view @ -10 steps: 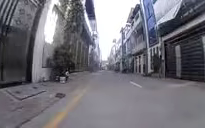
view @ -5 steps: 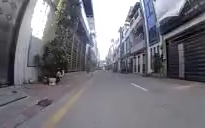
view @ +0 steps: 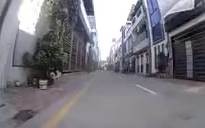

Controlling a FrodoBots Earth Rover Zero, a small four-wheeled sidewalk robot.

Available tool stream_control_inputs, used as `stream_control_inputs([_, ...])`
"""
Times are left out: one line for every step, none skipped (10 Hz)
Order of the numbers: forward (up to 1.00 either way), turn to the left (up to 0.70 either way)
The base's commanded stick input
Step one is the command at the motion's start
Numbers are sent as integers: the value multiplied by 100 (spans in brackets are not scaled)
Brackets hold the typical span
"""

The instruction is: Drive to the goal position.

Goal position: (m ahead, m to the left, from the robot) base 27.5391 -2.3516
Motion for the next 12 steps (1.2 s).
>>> stream_control_inputs([100,0])
stream_control_inputs([100,0])
stream_control_inputs([100,0])
stream_control_inputs([100,-27])
stream_control_inputs([100,-27])
stream_control_inputs([100,-27])
stream_control_inputs([100,-27])
stream_control_inputs([100,-27])
stream_control_inputs([100,-27])
stream_control_inputs([100,-27])
stream_control_inputs([100,-27])
stream_control_inputs([100,-27])
